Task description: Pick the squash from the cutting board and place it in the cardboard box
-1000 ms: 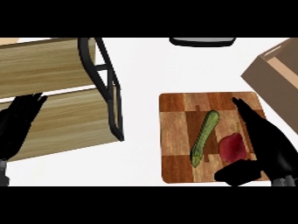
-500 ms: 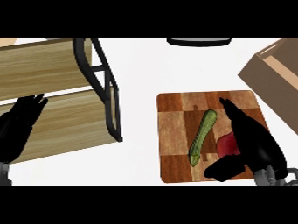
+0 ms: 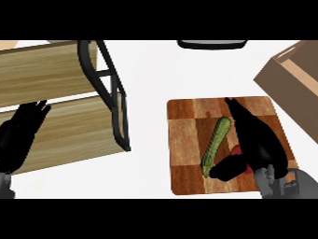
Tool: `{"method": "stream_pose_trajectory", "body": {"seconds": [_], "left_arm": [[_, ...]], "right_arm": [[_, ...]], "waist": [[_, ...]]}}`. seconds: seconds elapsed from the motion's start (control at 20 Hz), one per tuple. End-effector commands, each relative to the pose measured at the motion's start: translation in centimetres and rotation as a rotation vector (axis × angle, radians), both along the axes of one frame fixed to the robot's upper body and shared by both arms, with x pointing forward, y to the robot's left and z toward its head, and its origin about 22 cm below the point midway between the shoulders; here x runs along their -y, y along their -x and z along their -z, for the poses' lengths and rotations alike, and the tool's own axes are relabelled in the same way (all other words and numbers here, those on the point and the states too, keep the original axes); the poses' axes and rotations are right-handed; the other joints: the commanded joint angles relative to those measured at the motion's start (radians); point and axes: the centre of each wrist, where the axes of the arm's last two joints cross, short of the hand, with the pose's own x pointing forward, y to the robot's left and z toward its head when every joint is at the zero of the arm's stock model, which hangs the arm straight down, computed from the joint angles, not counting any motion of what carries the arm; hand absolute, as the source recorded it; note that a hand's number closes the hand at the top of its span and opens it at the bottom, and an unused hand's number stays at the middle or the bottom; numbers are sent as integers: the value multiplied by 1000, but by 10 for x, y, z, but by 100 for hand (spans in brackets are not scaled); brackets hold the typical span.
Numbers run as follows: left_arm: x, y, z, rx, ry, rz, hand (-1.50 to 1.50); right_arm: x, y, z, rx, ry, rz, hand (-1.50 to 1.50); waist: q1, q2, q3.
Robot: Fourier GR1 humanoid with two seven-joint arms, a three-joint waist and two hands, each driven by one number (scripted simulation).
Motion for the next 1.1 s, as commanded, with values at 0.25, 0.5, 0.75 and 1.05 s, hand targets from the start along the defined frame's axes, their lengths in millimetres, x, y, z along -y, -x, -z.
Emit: {"method": "stream_pose_trajectory", "body": {"seconds": [0.25, 0.5, 0.75, 1.05], "left_arm": [[-13, 3, 15, -19, -3, -3, 0], [-1, -1, -1, -22, 5, -20, 0], [-8, -5, -16, -7, 11, 5, 0], [-5, 4, -7, 7, 1, 0, 0]], "right_arm": [[-18, -9, -6, -120, 101, 103, -150], [-27, -5, 20, -144, 114, 119, -150], [-24, -17, 25, -185, 130, 128, -150], [-34, -26, 27, -204, 150, 133, -150]], "waist": [[-6, 1, -1], [-6, 0, 0], [-2, -1, 0], [2, -1, 0]]}}
